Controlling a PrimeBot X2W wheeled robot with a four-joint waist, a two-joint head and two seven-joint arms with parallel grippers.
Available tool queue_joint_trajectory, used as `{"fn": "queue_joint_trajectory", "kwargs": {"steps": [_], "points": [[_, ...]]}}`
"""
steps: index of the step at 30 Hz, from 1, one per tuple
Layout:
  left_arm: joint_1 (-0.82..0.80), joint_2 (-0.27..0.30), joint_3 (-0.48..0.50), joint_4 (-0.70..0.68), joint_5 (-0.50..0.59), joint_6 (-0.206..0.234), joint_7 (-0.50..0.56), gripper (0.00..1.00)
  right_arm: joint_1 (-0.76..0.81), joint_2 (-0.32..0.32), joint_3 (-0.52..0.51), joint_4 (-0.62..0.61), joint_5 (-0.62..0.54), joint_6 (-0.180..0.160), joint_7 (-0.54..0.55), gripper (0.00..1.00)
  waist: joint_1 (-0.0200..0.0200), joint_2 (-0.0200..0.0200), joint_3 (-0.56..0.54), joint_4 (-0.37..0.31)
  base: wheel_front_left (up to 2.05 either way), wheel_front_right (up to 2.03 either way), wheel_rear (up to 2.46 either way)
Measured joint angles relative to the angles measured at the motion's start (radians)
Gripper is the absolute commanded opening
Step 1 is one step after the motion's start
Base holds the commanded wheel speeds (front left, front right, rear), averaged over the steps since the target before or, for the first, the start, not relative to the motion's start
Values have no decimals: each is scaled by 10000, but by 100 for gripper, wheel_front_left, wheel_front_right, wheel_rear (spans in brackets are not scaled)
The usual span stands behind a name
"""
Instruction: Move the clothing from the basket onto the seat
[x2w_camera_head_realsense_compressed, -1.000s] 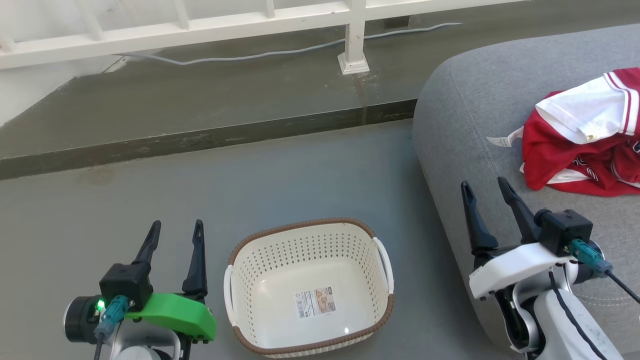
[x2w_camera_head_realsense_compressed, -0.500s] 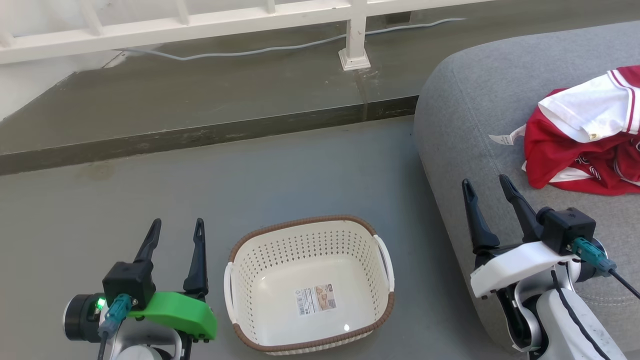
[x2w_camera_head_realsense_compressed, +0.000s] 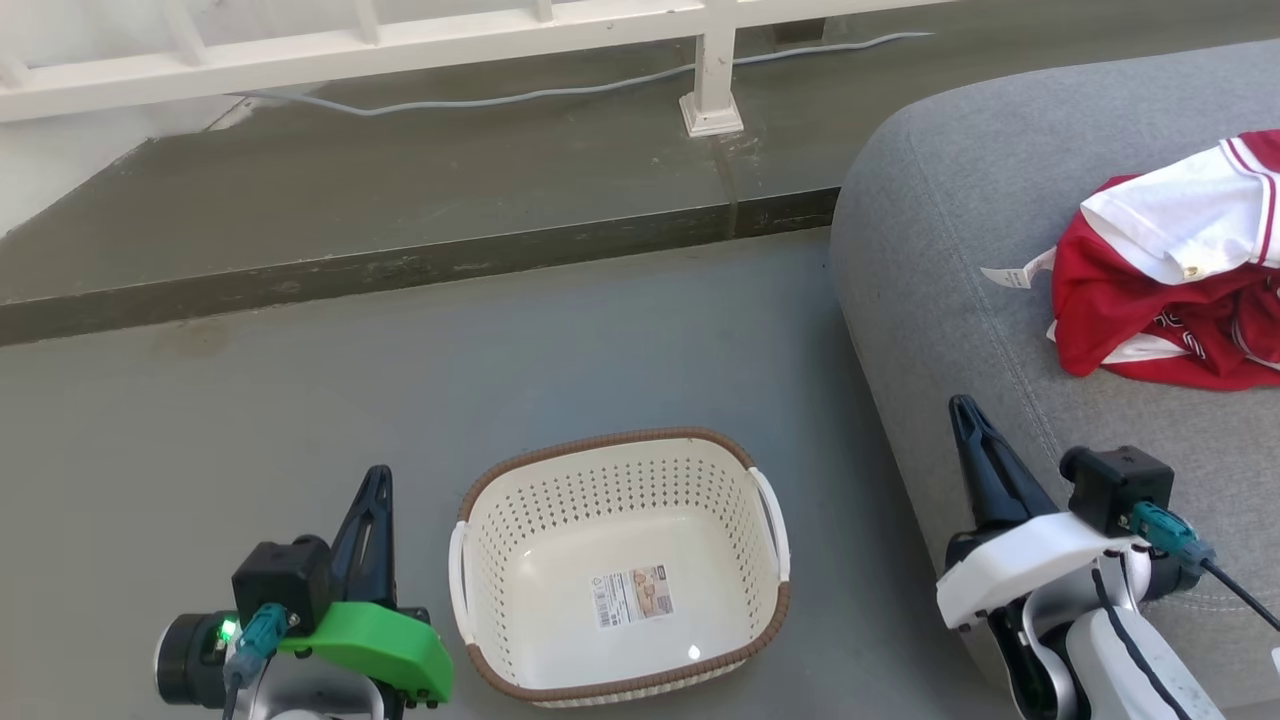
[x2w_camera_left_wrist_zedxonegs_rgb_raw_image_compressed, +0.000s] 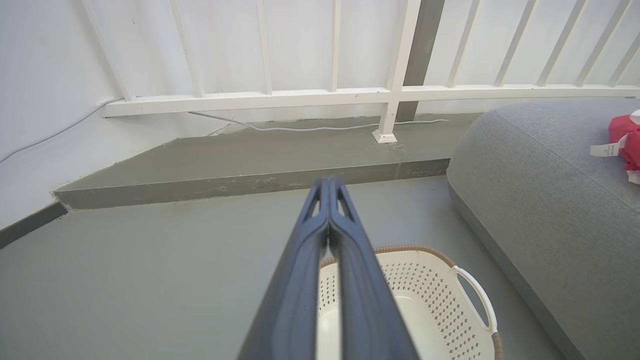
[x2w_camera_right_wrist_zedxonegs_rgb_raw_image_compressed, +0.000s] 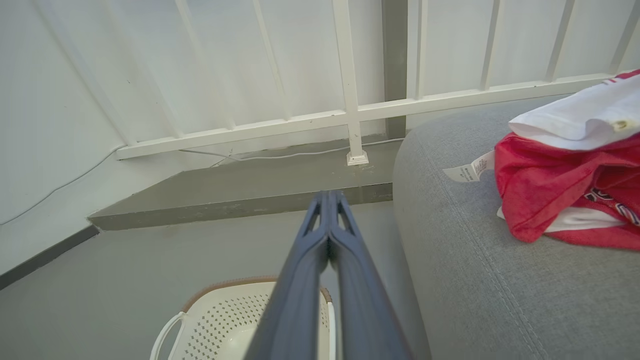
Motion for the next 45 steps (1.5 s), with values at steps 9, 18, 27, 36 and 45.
{"fn": "queue_joint_trajectory", "kwargs": {"steps": [9, 18, 27, 36, 45], "points": [[256, -27, -19, -213, -930, -107, -15, 0, 100, 102, -25, -84, 965, 98, -2, 0, 0, 0, -58, 64, 0, 0, 0], [261, -67, 337, -203, -2499, -236, 12, 0, 105, 178, -360, -107, 2468, 221, 111, 0, 0, 0, -113, 127, 0, 0, 0], [260, -79, 619, -105, -3733, -410, 194, 0, 105, 199, -660, -77, 3689, 303, 268, 0, 0, 0, -170, 185, 0, 0, 0], [258, -61, 909, 104, -4978, -552, 407, 0, 104, 194, -924, 48, 4938, 428, 485, 0, 0, 0, -228, 244, 0, 0, 0], [251, -54, 1114, 328, -6220, -815, 543, 0, 100, 186, -1179, 203, 6184, 568, 694, 0, 0, 0, -289, 301, 0, 0, 0]]}}
